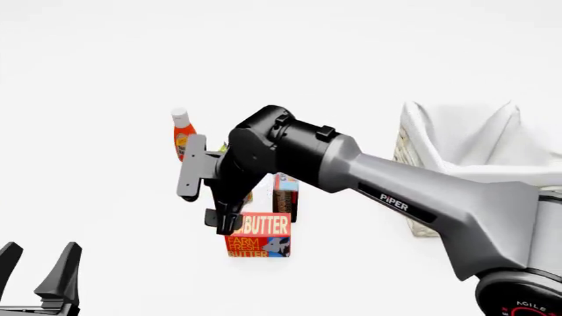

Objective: Pick the butter and place it in the basket.

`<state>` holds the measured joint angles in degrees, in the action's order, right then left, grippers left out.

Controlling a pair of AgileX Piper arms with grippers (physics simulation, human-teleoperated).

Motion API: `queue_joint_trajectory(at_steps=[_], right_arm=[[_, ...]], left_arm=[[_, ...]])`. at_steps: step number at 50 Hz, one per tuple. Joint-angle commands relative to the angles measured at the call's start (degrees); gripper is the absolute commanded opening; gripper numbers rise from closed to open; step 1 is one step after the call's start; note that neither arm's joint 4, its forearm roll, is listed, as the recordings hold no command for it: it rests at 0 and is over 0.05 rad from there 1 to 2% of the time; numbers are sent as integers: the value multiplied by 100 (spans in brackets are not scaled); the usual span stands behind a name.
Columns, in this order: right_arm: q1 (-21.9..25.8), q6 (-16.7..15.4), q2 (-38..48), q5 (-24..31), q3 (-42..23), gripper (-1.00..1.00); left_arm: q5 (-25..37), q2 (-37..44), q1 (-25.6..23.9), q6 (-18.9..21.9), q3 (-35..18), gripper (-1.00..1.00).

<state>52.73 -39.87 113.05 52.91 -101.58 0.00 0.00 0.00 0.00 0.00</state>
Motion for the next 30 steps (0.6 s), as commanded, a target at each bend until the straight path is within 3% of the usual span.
queue_joint_trajectory(at_steps=[1, 30], right_arm=[[-4, 66, 35, -67, 79, 100], [-68, 178, 94, -209, 283, 100]], left_arm=[[0, 0, 0, 0, 0, 100], [0, 0, 0, 0, 0, 100]])
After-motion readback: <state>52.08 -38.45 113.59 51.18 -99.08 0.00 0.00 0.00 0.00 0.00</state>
